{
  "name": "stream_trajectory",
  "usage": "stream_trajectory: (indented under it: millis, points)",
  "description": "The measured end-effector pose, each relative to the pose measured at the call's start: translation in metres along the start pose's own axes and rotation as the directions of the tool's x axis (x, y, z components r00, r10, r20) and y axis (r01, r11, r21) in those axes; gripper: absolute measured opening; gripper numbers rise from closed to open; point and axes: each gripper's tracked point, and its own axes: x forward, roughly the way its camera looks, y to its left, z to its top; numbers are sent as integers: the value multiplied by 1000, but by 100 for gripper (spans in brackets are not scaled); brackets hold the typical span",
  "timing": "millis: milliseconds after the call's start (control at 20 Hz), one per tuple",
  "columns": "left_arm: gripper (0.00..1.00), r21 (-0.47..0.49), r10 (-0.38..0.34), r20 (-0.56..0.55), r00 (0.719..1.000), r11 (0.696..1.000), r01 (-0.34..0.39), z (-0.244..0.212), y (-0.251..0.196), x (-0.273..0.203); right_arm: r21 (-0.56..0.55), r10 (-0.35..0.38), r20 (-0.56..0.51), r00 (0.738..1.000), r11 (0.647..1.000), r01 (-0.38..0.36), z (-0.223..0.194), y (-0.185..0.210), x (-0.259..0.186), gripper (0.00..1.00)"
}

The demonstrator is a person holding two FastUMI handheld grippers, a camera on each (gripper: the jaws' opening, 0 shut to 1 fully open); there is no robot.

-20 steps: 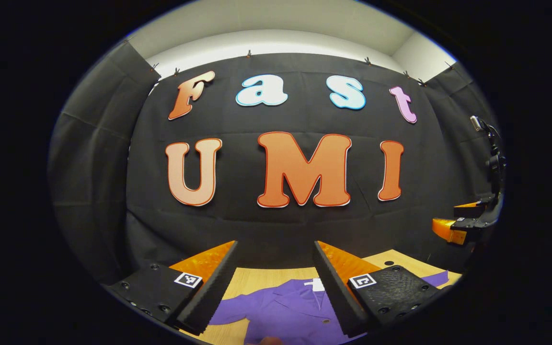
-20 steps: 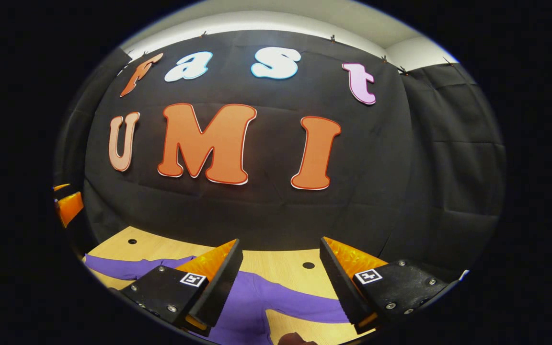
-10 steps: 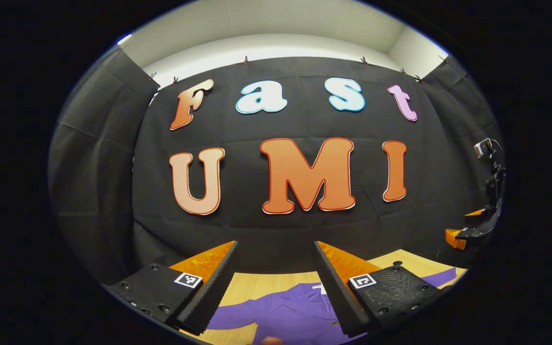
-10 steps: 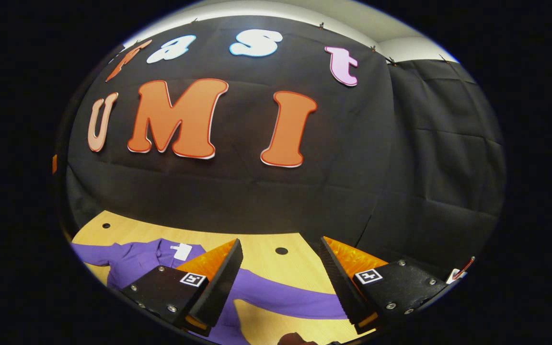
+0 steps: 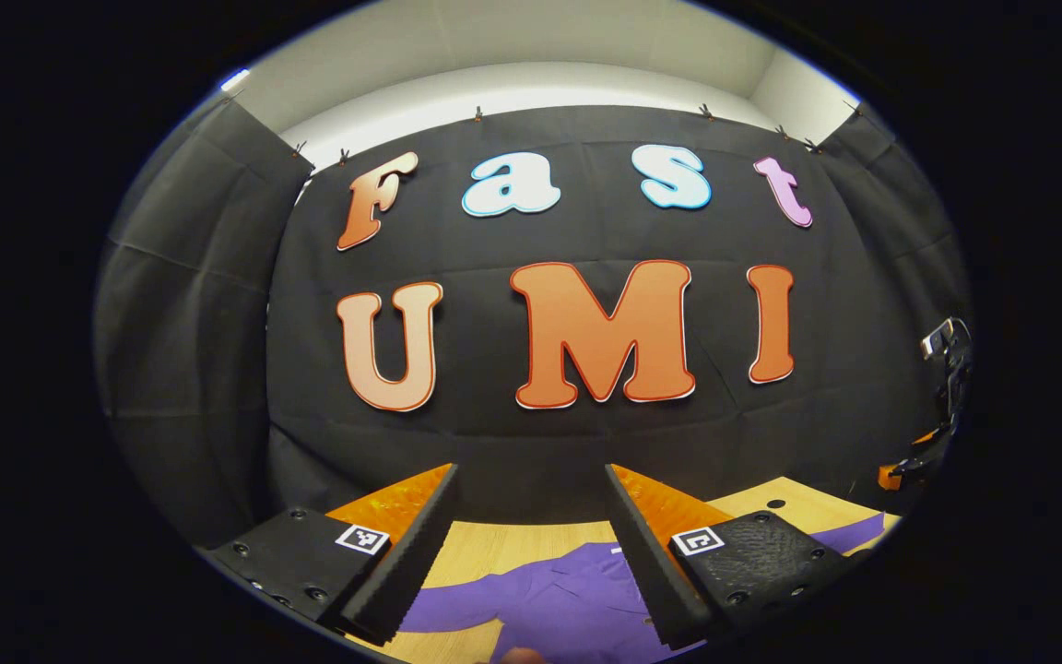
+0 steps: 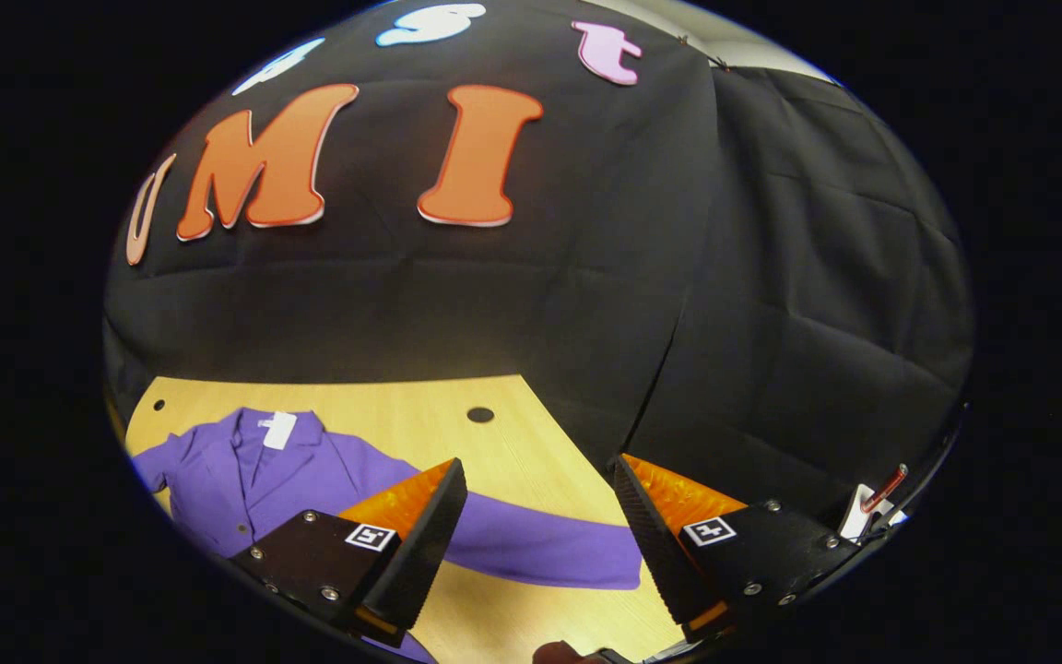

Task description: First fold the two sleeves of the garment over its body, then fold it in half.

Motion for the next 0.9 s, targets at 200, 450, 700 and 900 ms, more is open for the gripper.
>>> stream_trajectory:
  millis: [200, 450, 700, 900]
  points:
    - [95, 8, 22, -24, 999, 1000, -21, -6, -1, 0, -16, -35, -180, 983, 999, 33, -51, -23, 32, 98]
    - [95, 27, 59, -75, 995, 998, -57, -20, -6, -1, 20, -29, -376, 926, 999, 40, -101, -50, 59, 98]
    - [95, 61, 93, -119, 989, 994, -86, -33, -16, -5, 82, 15, -533, 846, 996, 34, -140, -64, 81, 98]
    - [97, 90, 112, -162, 980, 991, -98, -47, -28, -13, 137, 52, -632, 773, 990, 45, -171, -74, 99, 98]
